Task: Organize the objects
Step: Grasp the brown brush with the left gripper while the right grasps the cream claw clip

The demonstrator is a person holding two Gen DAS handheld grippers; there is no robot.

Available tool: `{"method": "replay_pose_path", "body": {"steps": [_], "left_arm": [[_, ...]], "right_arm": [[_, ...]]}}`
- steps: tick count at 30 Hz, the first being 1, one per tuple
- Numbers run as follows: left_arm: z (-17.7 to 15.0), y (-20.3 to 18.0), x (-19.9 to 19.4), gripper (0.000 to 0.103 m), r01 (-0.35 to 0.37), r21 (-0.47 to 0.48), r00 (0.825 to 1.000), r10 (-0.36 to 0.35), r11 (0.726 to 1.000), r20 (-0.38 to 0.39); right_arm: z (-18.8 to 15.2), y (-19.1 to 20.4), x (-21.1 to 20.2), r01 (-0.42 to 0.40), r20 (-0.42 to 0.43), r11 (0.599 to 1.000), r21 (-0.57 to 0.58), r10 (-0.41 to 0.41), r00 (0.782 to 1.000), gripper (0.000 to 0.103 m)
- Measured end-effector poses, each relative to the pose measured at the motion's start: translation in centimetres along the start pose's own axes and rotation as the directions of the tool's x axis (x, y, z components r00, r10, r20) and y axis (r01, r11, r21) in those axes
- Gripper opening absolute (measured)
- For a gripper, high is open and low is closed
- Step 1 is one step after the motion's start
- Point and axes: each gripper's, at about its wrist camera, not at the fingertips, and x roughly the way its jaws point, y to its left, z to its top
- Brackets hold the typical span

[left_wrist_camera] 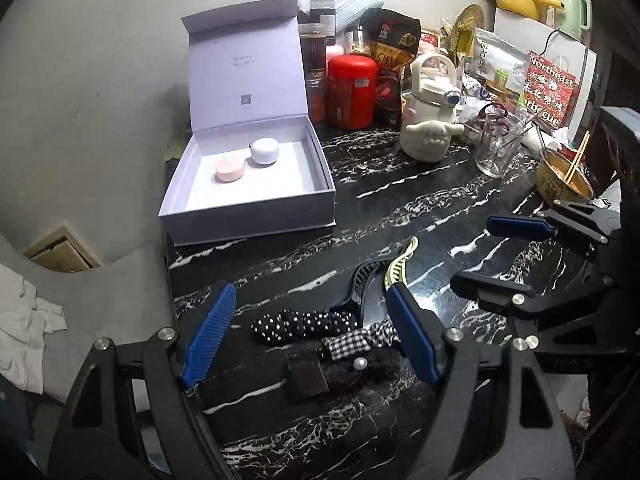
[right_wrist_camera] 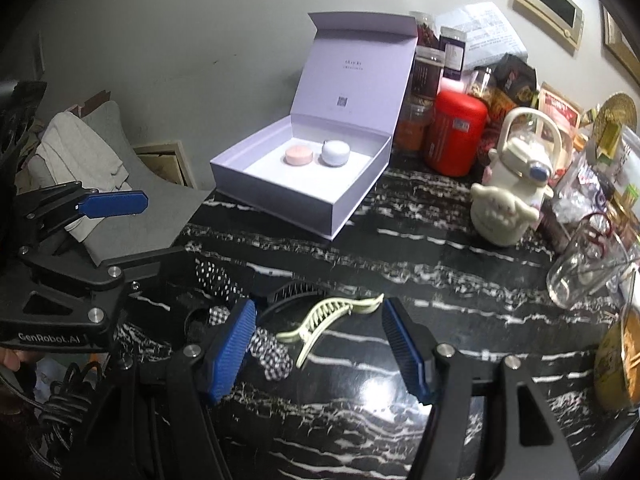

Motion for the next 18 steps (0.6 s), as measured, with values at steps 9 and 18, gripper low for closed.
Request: {"method": "replay_pose_path", "body": {"steps": [9, 18], "left_arm": [[-2.4, -0.1, 1.2, 0.077, 0.025, -0.021, 0.999, -0.026, 0.999, -0.032], [-4.5, 0.2, 3.3, 0.077, 0.027, -0.049, 0.996, -0.031, 0.998, -0.082]], "right_arm": [[-2.2, 0.5, 1.6, -0.022, -0.040, 1.000, -0.003, 0.022, 0.999, 0.067], [-4.1, 0.4, 3.8, -0.050, -0.097, 0.999, 0.016, 0.051, 0.994, 0.067]]}}
